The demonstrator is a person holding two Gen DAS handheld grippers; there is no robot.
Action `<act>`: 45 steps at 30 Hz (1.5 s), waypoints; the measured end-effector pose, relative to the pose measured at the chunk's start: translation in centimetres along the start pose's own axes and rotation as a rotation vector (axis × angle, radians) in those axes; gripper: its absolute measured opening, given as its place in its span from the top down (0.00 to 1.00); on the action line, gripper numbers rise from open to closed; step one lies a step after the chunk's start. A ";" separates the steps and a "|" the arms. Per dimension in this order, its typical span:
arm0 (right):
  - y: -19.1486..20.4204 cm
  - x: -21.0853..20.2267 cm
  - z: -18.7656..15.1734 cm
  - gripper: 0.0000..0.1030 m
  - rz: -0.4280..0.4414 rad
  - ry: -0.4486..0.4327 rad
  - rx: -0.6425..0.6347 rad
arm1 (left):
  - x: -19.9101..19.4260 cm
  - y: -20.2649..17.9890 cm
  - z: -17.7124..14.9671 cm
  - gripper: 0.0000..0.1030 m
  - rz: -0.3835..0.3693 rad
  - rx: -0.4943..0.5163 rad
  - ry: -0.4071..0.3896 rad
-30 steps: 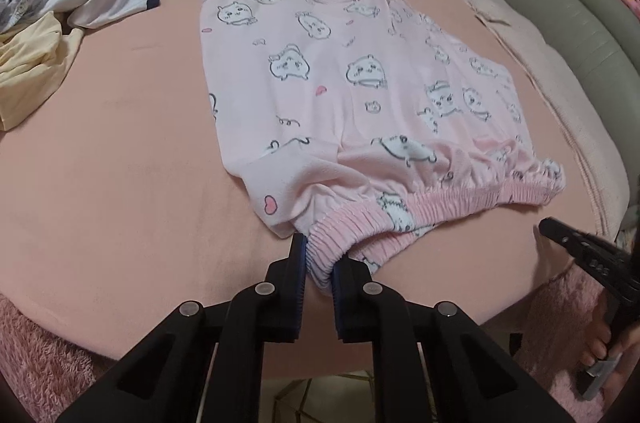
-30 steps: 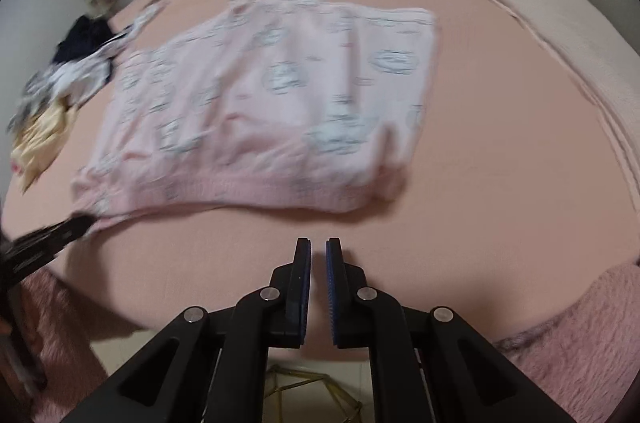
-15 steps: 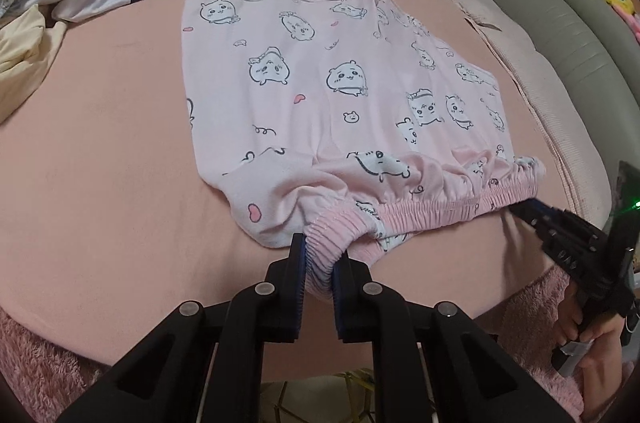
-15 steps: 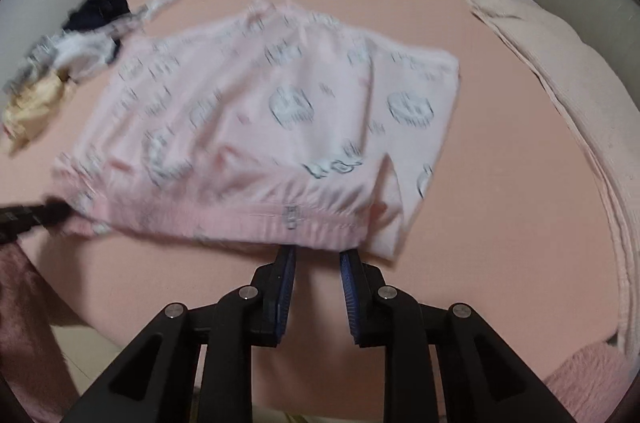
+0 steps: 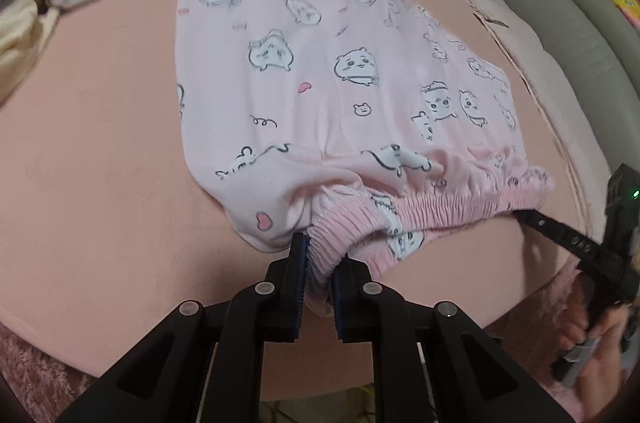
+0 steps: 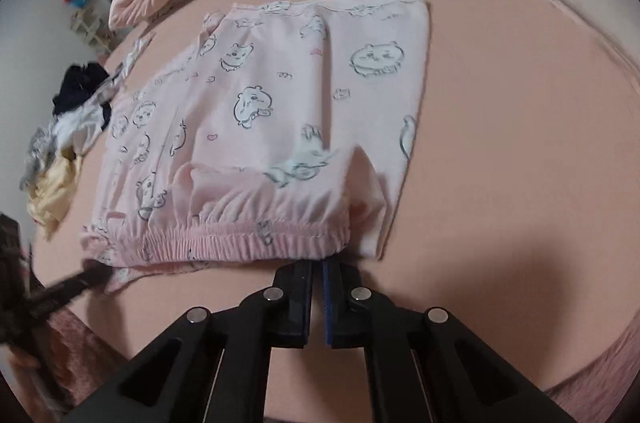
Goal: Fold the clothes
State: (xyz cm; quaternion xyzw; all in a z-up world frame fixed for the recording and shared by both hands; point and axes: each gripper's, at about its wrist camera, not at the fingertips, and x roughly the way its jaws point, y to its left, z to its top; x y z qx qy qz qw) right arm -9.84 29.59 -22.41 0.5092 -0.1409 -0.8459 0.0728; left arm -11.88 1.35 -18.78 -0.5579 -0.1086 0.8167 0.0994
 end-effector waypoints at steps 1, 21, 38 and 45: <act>-0.1 0.1 -0.1 0.99 0.004 0.005 0.008 | -0.2 0.0 0.0 0.91 0.001 -0.002 -0.003; 1.6 -1.0 0.0 0.58 -0.151 -0.049 -0.101 | 0.0 0.2 0.0 0.91 0.019 -0.011 0.005; -1.7 -2.6 -2.1 0.97 0.213 0.088 0.214 | -4.3 0.6 0.6 0.93 -0.067 0.046 -0.010; -1.2 -0.2 -5.4 0.98 0.100 0.246 0.158 | -0.8 1.5 -1.7 0.92 0.025 0.066 0.135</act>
